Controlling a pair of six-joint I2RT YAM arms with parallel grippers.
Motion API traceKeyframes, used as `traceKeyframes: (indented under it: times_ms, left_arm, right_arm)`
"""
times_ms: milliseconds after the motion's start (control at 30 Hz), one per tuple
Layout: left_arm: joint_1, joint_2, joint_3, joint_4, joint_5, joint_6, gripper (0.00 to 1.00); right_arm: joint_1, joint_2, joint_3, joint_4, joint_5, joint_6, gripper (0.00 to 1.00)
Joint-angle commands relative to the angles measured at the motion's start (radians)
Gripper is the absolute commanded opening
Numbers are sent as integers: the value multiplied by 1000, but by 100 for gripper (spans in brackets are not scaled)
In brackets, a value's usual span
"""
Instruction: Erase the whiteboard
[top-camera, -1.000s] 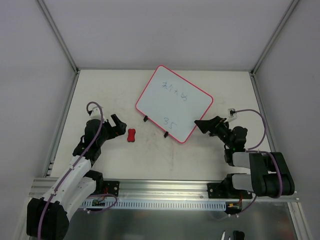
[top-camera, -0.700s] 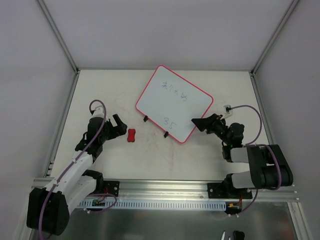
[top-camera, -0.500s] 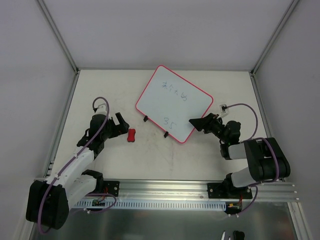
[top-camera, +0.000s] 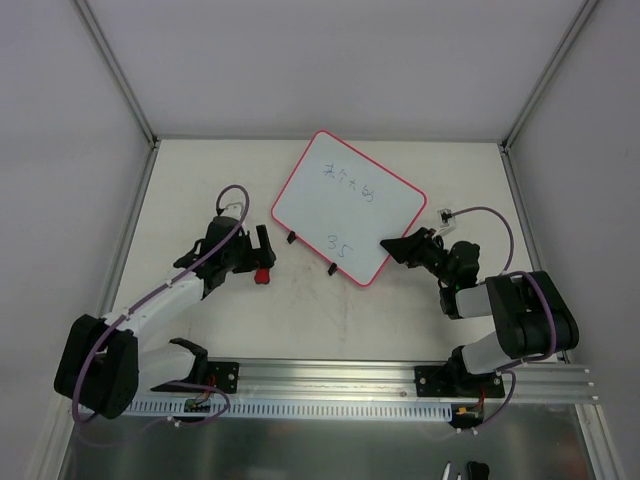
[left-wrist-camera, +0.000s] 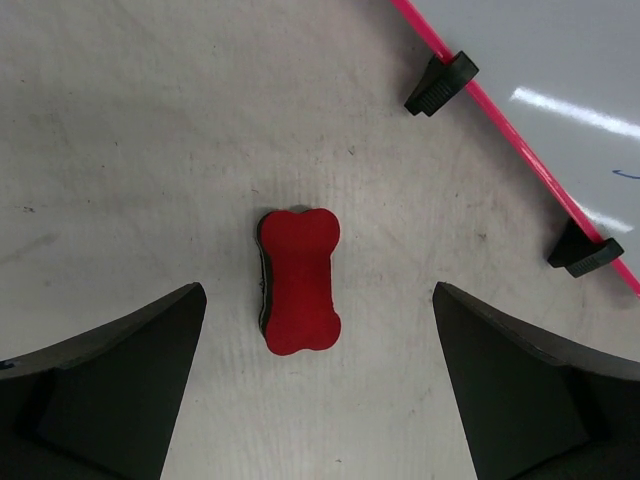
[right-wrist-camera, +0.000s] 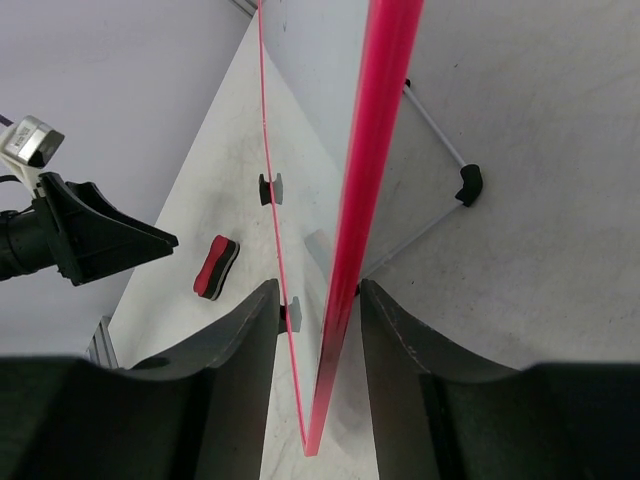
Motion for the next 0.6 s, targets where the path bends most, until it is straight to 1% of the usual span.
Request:
traceKeyframes:
  times_ms: [0, 100, 300, 400, 567]
  left_arm:
    - [-10, 58, 67, -87, -38, 30, 99]
    - [-13, 110, 109, -141, -38, 38, 99]
    - [-14, 185, 183, -225, -104, 64, 99]
    - [-14, 207, 202, -236, -89, 61, 99]
    - [-16, 262, 233, -247, -51, 70, 99]
  right_arm:
    - [6, -2, 24, 249, 1, -31, 41]
    - [6, -3, 19, 249, 5, -34, 40]
    - [6, 0, 15, 250, 10, -32, 40]
    - [6, -8, 4, 249, 13, -37, 42]
    - [0, -29, -10, 249, 13, -41, 41]
